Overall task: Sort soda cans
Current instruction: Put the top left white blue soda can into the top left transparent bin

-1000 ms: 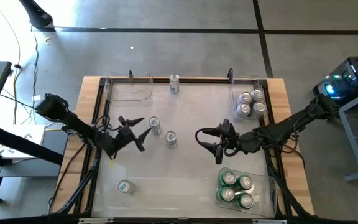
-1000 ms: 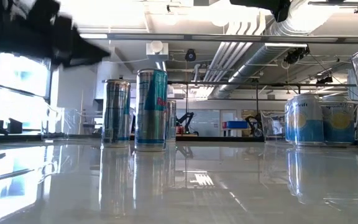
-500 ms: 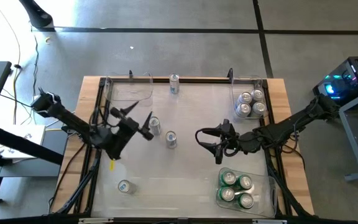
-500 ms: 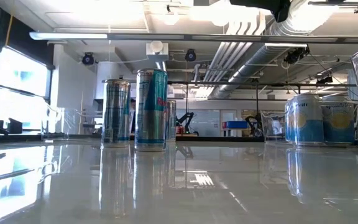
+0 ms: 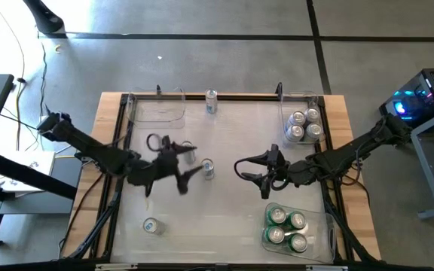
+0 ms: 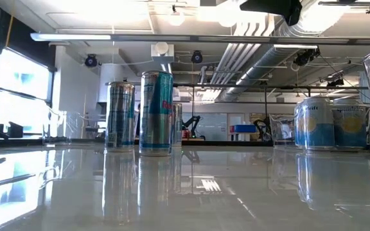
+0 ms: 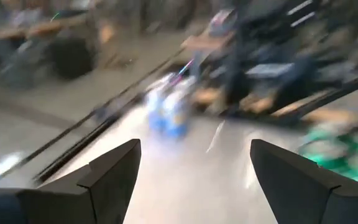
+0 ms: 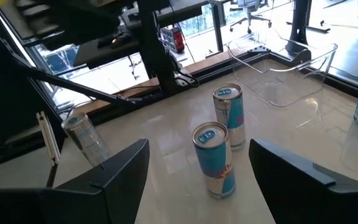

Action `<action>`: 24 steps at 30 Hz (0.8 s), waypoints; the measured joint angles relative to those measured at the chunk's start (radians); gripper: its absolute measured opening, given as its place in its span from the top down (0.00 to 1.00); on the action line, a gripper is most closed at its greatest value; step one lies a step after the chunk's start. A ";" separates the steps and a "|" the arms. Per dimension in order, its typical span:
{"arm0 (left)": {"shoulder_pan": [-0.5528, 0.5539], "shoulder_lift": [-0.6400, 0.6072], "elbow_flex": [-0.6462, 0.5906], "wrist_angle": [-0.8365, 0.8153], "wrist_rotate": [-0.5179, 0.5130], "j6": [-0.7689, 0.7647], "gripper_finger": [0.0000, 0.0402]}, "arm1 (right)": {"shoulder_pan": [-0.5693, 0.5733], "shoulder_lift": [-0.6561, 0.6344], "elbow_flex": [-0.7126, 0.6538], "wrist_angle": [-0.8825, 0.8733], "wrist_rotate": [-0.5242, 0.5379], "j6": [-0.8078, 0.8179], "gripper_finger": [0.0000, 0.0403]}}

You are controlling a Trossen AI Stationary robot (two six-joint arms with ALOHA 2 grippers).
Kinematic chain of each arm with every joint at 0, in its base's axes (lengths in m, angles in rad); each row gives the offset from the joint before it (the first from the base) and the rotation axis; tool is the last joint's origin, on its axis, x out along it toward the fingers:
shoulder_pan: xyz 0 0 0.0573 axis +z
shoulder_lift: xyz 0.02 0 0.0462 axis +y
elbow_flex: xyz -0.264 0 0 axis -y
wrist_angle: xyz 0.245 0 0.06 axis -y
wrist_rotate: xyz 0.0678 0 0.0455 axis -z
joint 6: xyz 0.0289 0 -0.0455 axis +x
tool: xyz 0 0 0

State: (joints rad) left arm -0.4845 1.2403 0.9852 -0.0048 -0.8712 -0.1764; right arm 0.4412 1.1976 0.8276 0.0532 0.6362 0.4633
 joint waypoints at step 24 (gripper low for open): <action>0.563 0.225 0.320 -1.056 0.781 -0.433 0.07 | 0.000 0.000 0.000 -0.012 0.003 -0.080 0.32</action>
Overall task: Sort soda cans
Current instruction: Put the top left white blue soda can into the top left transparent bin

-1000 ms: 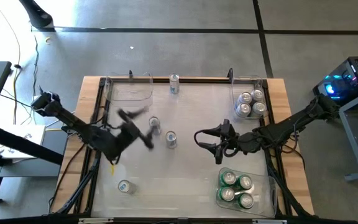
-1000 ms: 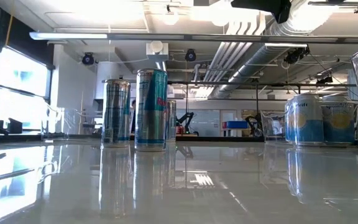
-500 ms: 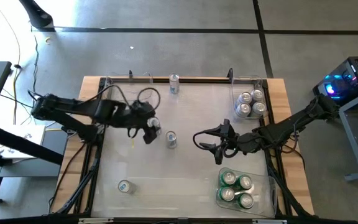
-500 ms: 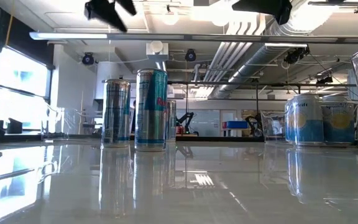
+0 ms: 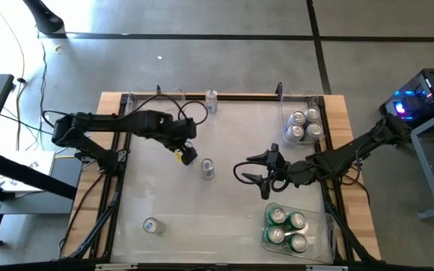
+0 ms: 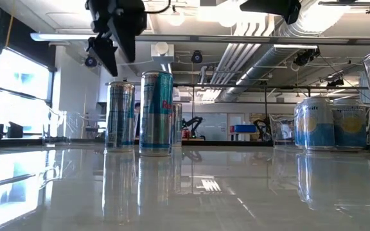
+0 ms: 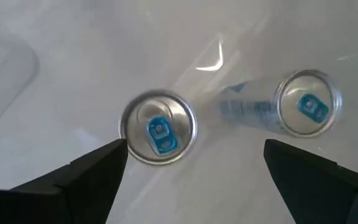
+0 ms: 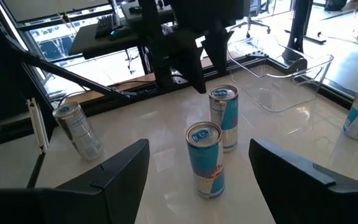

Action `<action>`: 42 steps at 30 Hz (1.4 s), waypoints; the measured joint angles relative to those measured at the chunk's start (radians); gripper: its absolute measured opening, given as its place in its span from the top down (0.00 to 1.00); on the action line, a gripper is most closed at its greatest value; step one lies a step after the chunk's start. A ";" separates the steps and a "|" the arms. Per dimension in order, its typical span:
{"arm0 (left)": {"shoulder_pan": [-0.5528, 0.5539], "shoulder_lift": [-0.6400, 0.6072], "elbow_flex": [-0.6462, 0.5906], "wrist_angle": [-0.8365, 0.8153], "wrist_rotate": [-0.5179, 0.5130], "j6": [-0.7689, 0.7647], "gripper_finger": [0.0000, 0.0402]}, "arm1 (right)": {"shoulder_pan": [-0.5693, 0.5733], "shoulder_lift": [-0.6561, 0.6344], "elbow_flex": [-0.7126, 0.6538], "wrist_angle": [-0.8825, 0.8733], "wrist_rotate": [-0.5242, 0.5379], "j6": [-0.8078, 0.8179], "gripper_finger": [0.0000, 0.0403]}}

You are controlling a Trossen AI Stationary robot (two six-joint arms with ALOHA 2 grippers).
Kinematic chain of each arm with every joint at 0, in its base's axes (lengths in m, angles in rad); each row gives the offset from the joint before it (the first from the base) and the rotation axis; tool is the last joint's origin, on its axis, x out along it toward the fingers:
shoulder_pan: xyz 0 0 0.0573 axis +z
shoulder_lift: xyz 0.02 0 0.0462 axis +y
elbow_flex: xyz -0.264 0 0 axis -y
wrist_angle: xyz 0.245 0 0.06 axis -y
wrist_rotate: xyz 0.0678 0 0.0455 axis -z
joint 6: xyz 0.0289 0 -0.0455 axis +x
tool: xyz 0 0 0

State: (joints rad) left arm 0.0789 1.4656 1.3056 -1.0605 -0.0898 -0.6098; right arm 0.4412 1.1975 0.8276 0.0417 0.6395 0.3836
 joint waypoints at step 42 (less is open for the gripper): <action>0.037 0.190 0.072 -0.085 -0.064 0.382 0.44 | 0.005 0.000 0.000 -0.001 0.000 0.011 0.32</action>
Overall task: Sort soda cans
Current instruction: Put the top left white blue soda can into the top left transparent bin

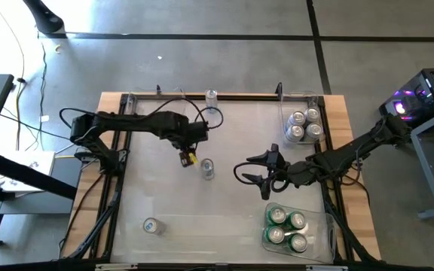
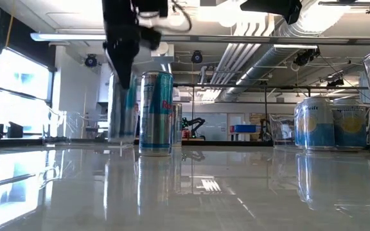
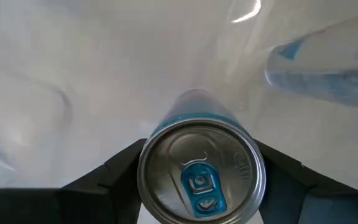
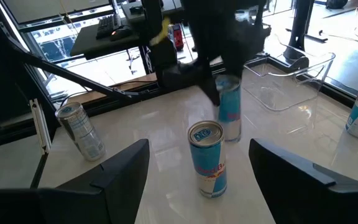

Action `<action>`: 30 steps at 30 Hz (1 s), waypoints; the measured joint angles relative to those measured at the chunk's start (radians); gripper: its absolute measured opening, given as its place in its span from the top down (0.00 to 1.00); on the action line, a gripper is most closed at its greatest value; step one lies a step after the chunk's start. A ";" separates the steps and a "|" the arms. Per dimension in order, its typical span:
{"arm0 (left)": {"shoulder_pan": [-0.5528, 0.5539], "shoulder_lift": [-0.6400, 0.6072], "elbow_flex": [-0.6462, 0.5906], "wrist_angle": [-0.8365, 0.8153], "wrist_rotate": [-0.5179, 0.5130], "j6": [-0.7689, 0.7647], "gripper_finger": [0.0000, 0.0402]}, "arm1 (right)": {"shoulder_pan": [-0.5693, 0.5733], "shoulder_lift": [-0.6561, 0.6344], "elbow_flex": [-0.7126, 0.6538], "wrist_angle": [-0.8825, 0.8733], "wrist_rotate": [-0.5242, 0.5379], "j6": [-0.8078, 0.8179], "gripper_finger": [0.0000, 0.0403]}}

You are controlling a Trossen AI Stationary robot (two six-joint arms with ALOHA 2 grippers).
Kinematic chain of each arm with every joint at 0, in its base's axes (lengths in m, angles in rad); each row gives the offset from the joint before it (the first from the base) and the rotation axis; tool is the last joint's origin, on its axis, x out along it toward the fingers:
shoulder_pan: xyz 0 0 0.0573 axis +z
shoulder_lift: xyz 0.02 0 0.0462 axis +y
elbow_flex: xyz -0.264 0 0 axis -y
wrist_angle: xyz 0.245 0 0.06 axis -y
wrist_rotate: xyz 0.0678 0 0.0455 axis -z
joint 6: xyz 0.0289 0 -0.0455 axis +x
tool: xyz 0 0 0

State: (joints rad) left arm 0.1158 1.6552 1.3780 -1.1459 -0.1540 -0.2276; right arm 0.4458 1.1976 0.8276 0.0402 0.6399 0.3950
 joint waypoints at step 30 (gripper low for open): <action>0.562 -0.002 0.319 -0.166 -0.152 0.871 0.44 | 0.000 0.078 0.000 0.021 0.000 0.036 0.32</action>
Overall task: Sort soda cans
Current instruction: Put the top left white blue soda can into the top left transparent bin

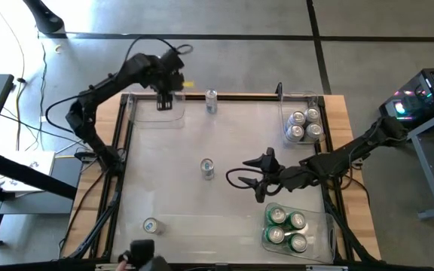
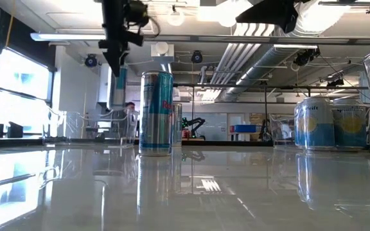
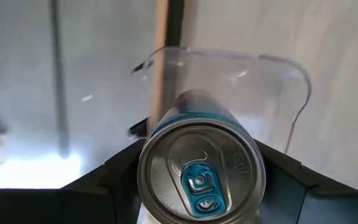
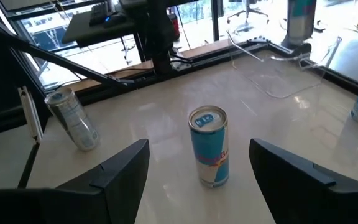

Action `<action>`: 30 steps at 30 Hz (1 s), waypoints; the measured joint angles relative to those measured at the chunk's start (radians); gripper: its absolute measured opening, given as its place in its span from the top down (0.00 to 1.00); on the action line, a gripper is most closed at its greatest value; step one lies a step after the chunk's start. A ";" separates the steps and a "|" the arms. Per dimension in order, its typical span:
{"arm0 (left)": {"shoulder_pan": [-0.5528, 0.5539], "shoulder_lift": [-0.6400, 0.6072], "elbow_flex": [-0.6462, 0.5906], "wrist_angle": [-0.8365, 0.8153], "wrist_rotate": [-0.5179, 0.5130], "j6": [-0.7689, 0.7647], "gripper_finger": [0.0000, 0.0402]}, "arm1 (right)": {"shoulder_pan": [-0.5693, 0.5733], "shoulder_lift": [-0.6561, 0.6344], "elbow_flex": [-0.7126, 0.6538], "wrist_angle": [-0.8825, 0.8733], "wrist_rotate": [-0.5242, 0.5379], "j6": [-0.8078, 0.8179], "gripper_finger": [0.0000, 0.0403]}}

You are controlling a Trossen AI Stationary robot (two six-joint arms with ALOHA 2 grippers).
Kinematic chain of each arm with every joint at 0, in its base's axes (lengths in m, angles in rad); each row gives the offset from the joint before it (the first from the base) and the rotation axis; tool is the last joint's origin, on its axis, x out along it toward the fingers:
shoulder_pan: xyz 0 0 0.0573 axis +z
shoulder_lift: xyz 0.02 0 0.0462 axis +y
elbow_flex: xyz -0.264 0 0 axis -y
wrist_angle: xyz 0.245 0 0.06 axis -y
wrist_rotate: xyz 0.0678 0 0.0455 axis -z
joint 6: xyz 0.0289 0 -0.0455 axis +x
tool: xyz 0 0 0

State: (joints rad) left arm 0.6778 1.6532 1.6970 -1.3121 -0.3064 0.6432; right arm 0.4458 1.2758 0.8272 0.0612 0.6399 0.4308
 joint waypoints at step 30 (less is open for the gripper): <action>0.147 0.167 -0.187 0.272 0.272 0.254 0.36 | -0.021 0.000 0.000 0.079 0.000 -0.020 0.32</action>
State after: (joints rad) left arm 0.8246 1.8202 1.5101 -1.0401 -0.0343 0.8974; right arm 0.4249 1.2758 0.8272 0.1402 0.6399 0.4107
